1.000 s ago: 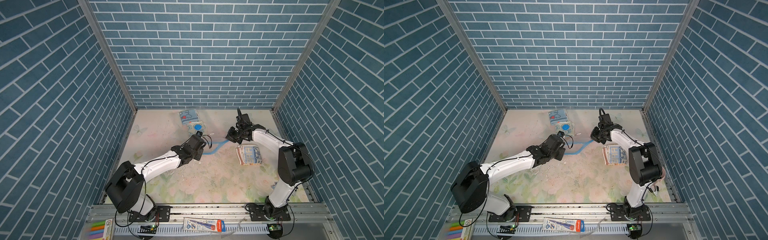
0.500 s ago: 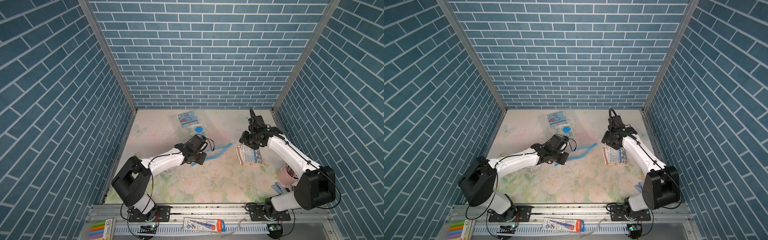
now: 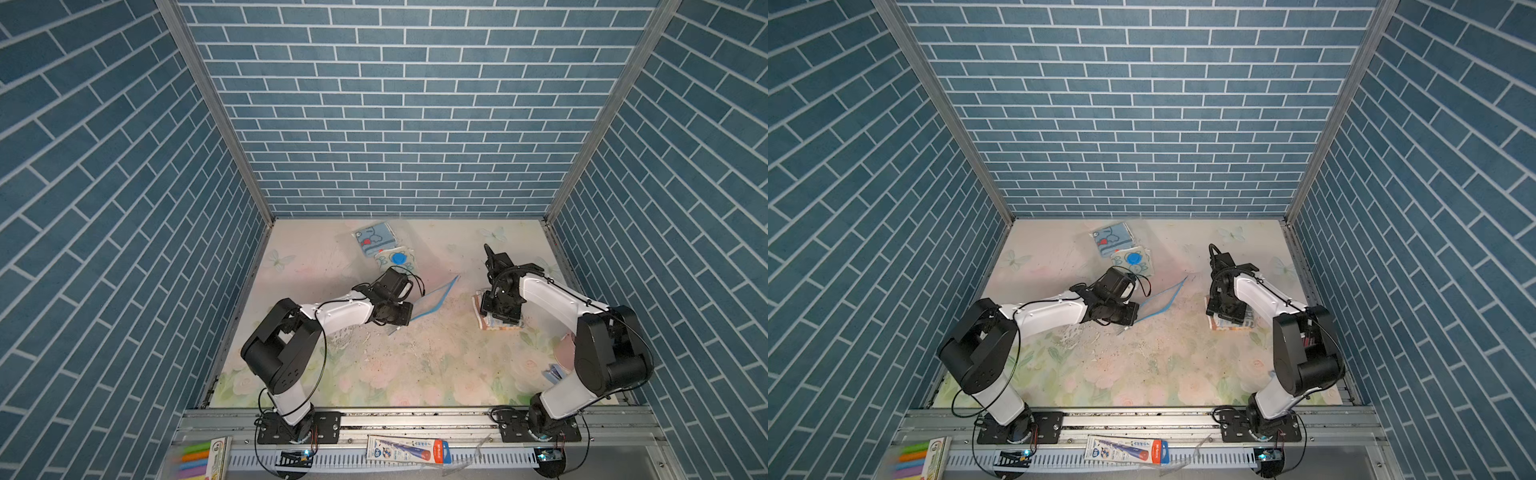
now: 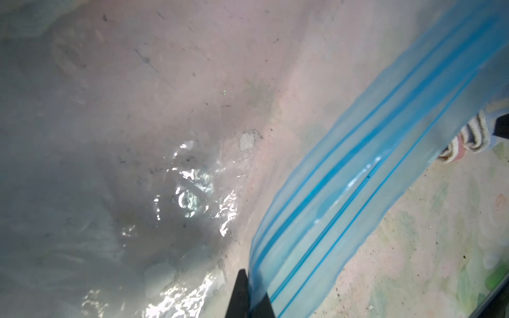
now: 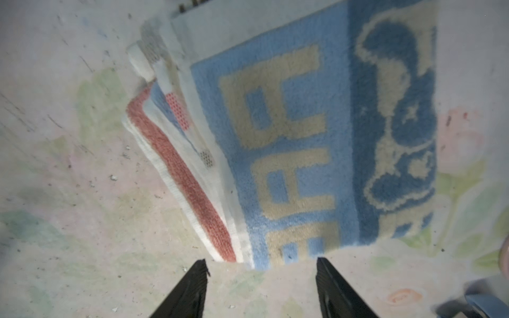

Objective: Place the folded towel into the vacuum bag
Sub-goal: Adjust the towel at the center of the board.

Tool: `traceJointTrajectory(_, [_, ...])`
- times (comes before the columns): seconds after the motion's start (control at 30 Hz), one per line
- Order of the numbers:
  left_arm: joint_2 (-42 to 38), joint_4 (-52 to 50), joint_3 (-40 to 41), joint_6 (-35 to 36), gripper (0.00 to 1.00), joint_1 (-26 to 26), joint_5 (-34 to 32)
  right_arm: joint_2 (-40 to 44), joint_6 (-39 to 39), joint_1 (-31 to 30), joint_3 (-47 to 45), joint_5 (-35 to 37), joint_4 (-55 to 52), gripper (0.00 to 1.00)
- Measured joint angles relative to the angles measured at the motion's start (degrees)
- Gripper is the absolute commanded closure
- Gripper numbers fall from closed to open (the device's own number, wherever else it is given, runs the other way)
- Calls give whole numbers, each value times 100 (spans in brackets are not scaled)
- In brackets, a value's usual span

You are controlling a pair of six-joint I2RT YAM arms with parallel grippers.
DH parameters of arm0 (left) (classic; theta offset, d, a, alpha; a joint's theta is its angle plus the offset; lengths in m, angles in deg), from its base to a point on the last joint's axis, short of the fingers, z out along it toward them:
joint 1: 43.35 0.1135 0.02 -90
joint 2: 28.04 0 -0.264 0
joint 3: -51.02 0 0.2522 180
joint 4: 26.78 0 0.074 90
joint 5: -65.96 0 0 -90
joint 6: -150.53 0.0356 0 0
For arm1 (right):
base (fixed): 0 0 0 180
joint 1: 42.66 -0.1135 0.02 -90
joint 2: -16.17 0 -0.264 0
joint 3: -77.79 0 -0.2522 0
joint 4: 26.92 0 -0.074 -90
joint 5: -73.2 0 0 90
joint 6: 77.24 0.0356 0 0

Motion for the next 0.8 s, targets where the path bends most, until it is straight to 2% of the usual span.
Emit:
traceJointTrajectory(0.4, [-2, -22, -31, 2, 100, 44, -96, -654, -553, -133, 409, 136, 328, 32])
traceJointTrajectory(0.8, [-7, -22, -31, -9, 100, 160, -103, -1051, -621, -356, 535, 334, 354, 46])
